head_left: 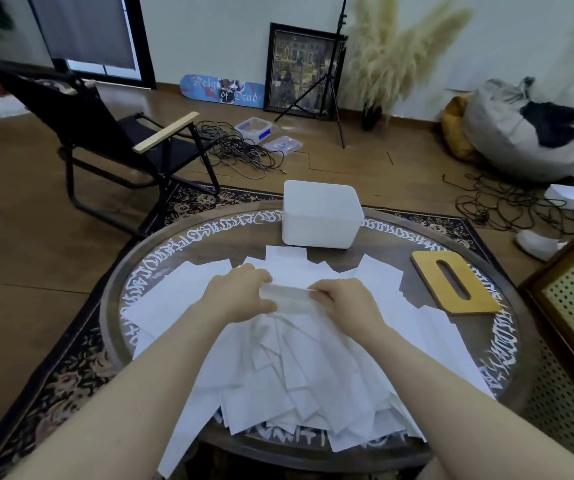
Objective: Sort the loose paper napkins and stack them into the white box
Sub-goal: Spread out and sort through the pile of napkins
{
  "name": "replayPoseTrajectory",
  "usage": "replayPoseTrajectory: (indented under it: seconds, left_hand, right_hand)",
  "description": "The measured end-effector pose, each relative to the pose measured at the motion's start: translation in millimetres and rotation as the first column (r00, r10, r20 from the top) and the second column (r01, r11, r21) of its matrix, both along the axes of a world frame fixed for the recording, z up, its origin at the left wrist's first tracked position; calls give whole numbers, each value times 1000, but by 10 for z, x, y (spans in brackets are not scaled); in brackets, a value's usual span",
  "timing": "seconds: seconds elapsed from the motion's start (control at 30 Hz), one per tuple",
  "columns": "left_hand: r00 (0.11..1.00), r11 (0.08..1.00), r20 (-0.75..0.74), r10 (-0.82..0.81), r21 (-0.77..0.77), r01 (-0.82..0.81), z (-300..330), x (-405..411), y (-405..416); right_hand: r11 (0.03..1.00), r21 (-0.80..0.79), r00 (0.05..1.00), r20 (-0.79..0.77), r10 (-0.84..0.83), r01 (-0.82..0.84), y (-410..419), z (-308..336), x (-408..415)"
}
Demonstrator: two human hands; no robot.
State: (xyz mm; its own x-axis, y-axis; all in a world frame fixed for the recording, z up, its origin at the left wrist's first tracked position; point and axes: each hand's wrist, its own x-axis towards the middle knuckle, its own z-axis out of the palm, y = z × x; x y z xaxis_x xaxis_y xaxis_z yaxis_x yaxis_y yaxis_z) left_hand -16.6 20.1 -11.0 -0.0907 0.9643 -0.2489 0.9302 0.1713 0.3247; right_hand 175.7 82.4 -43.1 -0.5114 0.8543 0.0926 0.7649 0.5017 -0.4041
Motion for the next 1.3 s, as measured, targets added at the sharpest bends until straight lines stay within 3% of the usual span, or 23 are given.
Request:
replayPoseTrajectory:
  seconds: [0.07, 0.1, 0.17, 0.2, 0.33, 0.4, 0.53, 0.73, 0.9, 1.03, 1.17, 1.3]
  left_hand:
    - [964, 993, 242, 113, 17, -121, 3, 40, -19]
    - [893, 981, 418, 168, 16, -192, 13, 66, -32]
    - [647, 948, 715, 265, -70, -311, 72, 141, -76]
    - [527, 929, 790, 313, -141, -342, 113, 190, -110]
    - [88, 856, 890, 448, -399, -329, 127, 417, -197]
    - [-35, 826, 894, 447, -427, -369, 108, 507, -240]
    - [89, 803, 915, 393, -295, -518, 95, 560, -328]
    - [324, 865, 879, 349, -170, -472, 193, 532, -545]
    - [220, 854, 901, 373, -241, -460, 87, 656, -703]
    - [216, 840, 899, 381, -239, -487, 19, 714, -685]
    - [152, 798, 902, 405, -267, -541, -11, 667, -580]
    - [114, 775, 900, 422, -293, -559, -37, 568, -499]
  right_hand:
    - [986, -146, 970, -214, -116, 85, -71, 83, 2]
    - [967, -233, 927, -327, -181, 107, -110, 133, 9]
    - [902, -419, 801, -503, -325, 103, -188, 249, 47]
    - [856, -510, 734, -549, -400, 85, -230, 301, 73]
    - [649, -760, 543, -550, -635, -11, -388, 350, 176]
    - [594, -804, 531, -518, -671, -33, -459, 352, 205]
    - [611, -790, 566, -527, -634, -50, -600, 397, 253]
    - [653, -755, 678, -506, -533, -50, -748, 413, 327]
    - [686, -728, 703, -494, -512, -12, -815, 371, 377]
    - [697, -717, 738, -461, -493, 18, -859, 341, 417]
    - [755, -654, 753, -474, -456, 45, -783, 380, 532]
    - [872, -432, 819, -398, -413, 230, -464, 227, 693]
